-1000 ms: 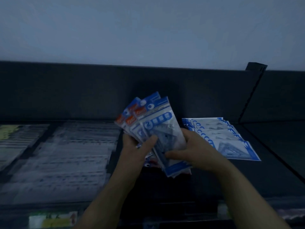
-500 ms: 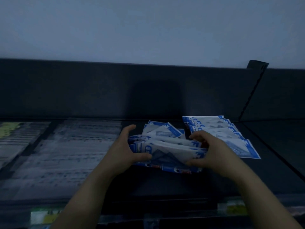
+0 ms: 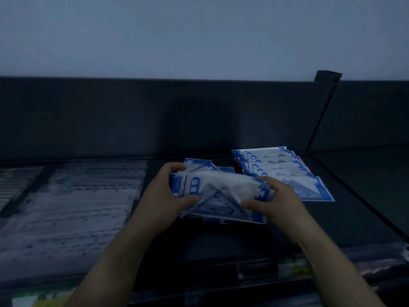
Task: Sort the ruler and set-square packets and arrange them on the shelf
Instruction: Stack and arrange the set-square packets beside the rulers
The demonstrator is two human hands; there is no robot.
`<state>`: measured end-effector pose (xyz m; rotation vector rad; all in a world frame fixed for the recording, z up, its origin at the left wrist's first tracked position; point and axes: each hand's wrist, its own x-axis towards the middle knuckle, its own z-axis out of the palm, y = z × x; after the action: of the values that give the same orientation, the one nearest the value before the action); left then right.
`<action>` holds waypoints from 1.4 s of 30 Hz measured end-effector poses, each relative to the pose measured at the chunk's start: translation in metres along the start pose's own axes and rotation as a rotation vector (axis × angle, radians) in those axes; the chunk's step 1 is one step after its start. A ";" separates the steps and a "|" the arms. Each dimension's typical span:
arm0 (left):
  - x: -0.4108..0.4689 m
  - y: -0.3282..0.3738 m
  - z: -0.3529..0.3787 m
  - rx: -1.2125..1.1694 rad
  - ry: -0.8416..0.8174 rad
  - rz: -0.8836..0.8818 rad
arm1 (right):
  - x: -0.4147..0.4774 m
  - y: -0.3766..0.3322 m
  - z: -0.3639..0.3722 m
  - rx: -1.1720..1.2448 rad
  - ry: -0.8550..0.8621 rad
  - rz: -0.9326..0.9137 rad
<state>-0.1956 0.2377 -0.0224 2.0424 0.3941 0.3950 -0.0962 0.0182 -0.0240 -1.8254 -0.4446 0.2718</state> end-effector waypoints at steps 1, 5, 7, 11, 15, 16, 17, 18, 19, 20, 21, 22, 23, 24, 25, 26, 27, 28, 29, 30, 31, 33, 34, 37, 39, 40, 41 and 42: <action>0.001 0.005 0.004 -0.030 -0.012 0.009 | 0.000 -0.001 -0.008 0.023 0.011 0.004; 0.004 0.023 0.037 -0.096 -0.085 0.015 | 0.003 -0.003 -0.052 -0.012 0.029 -0.016; 0.008 0.033 0.064 -0.091 -0.111 -0.005 | 0.011 -0.001 -0.077 -0.037 0.007 0.007; 0.021 0.052 0.119 -0.066 -0.084 -0.015 | 0.032 0.009 -0.126 -0.068 -0.040 0.096; 0.039 0.076 0.154 -0.067 -0.096 -0.041 | 0.052 0.019 -0.170 -0.087 -0.078 0.103; 0.043 0.080 0.161 -0.038 -0.109 -0.049 | 0.057 0.023 -0.177 -0.091 -0.088 0.105; 0.045 0.083 0.167 0.003 -0.118 -0.053 | 0.062 0.027 -0.182 -0.104 -0.106 0.115; 0.046 0.084 0.173 0.049 -0.118 -0.052 | 0.068 0.032 -0.185 -0.153 -0.127 0.131; 0.045 0.084 0.177 0.099 -0.107 -0.047 | 0.073 0.036 -0.187 -0.246 -0.146 0.139; 0.044 0.083 0.179 0.151 -0.086 -0.039 | 0.077 0.041 -0.188 -0.344 -0.167 0.131; 0.041 0.081 0.180 0.206 -0.059 -0.032 | 0.080 0.047 -0.189 -0.402 -0.190 0.110; 0.039 0.079 0.180 0.269 -0.025 -0.021 | 0.082 0.050 -0.189 -0.412 -0.211 0.084; 0.038 0.076 0.180 0.347 0.015 0.008 | 0.083 0.052 -0.189 -0.404 -0.223 0.053; 0.038 0.074 0.182 0.444 0.045 0.054 | 0.083 0.055 -0.187 -0.423 -0.222 0.001; 0.039 0.074 0.185 0.555 0.053 0.108 | 0.083 0.058 -0.184 -0.489 -0.214 -0.062; 0.039 0.075 0.189 0.660 0.027 0.146 | 0.082 0.061 -0.180 -0.611 -0.211 -0.125; 0.038 0.076 0.194 0.742 -0.031 0.159 | 0.080 0.064 -0.175 -0.748 -0.220 -0.184; 0.036 0.076 0.199 0.796 -0.110 0.147 | 0.077 0.068 -0.169 -0.870 -0.249 -0.229; 0.033 0.075 0.204 0.827 -0.198 0.119 | 0.073 0.071 -0.165 -0.951 -0.297 -0.250; 0.029 0.073 0.208 0.839 -0.279 0.081 | 0.068 0.076 -0.161 -0.990 -0.346 -0.268; 0.023 0.071 0.211 0.842 -0.344 0.042 | 0.063 0.082 -0.159 -0.997 -0.385 -0.284; 0.011 0.068 0.212 0.843 -0.408 -0.008 | 0.052 0.092 -0.161 -0.986 -0.433 -0.295; 0.007 0.067 0.211 0.845 -0.420 -0.018 | 0.049 0.094 -0.164 -0.995 -0.438 -0.302; -0.006 0.068 0.205 0.837 -0.418 -0.035 | 0.039 0.094 -0.171 -1.060 -0.417 -0.329; -0.012 0.067 0.202 0.817 -0.417 -0.049 | 0.034 0.093 -0.174 -1.067 -0.447 -0.302; -0.015 0.067 0.200 0.804 -0.423 -0.055 | 0.031 0.092 -0.176 -1.046 -0.458 -0.284; -0.016 0.067 0.199 0.790 -0.414 -0.062 | 0.029 0.092 -0.178 -1.011 -0.438 -0.265; -0.015 0.067 0.199 0.774 -0.380 -0.070 | 0.028 0.091 -0.181 -0.958 -0.392 -0.234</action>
<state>-0.1157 0.0467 -0.0583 2.7683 0.4180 -0.2418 0.0170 -0.1490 -0.0569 -2.6176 -1.2061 0.2756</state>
